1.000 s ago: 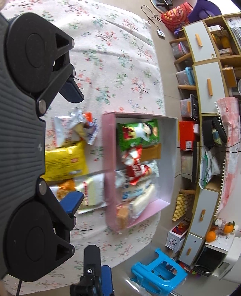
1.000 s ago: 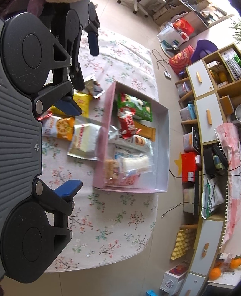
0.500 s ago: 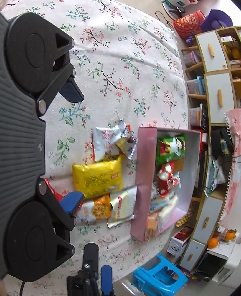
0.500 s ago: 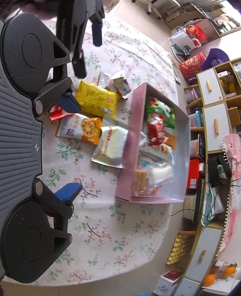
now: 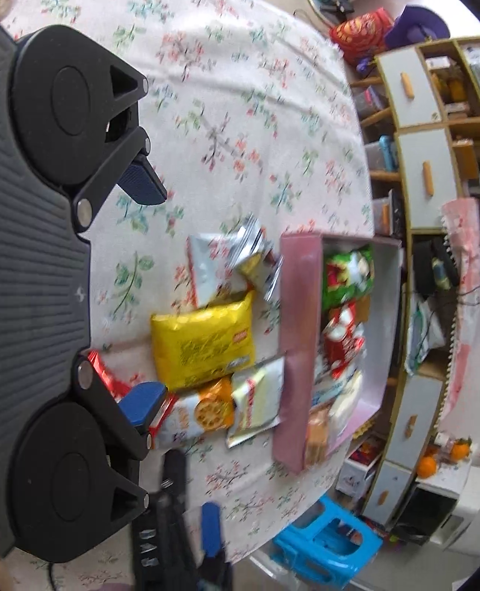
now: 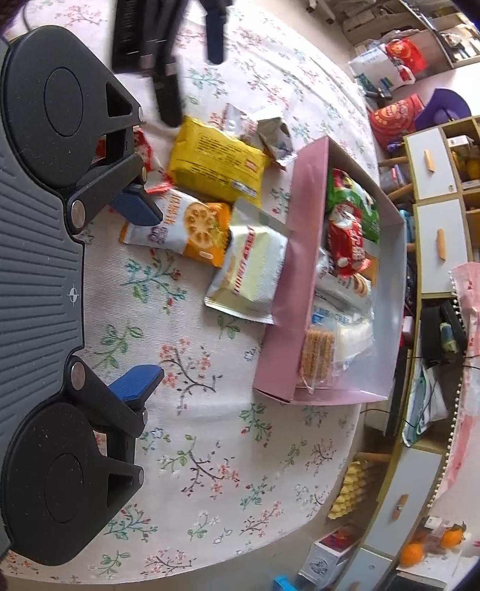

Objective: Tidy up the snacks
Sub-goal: 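Grasp the orange cracker pack with the right gripper while the left approaches the red candy bag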

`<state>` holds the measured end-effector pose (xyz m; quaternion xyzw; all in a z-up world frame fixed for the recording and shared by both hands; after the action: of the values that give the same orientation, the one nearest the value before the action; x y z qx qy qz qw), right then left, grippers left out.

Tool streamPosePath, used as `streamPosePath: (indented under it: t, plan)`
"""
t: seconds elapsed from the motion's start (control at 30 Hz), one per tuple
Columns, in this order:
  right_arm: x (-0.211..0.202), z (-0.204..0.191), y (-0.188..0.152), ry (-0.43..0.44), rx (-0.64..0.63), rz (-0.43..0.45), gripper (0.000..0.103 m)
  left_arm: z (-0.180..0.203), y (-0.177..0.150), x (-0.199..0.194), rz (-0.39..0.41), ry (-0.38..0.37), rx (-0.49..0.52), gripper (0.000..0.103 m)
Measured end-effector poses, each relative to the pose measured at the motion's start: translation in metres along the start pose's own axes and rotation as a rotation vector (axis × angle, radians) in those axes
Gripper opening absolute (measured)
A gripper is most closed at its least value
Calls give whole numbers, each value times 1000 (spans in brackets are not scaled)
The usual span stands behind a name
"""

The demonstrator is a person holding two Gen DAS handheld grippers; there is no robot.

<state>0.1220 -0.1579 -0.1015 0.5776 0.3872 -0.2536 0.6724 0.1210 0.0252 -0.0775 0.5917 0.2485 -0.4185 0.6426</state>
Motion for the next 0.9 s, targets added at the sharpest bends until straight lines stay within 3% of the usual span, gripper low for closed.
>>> streamPosePath:
  t: [0.27, 0.47, 0.63, 0.9]
  plan:
    - [14, 15, 7, 34, 105, -9, 84, 24, -7, -2, -36, -121, 35, 89]
    - [8, 13, -6, 139, 190, -131, 84, 29, -7, -8, -45, -173, 57, 88]
    - [-15, 16, -7, 138, 202, -60, 84, 27, -11, -7, -65, -173, 55, 88]
    - [-24, 1, -32, 352, 256, -267, 84, 18, -16, -15, -75, -185, 33, 84]
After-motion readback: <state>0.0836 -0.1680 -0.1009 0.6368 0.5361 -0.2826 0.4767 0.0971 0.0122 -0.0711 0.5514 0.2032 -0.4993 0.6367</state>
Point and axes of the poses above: each gripper's, at about its wrist camera, not at the fingertips, and x roughly the way its jaws point, z to its right, y to its top, the point moved 7 cm from there along x, roughly the way its jaws point, and after that the axes turned 8 degrees about -x, right-handed, at the moved point
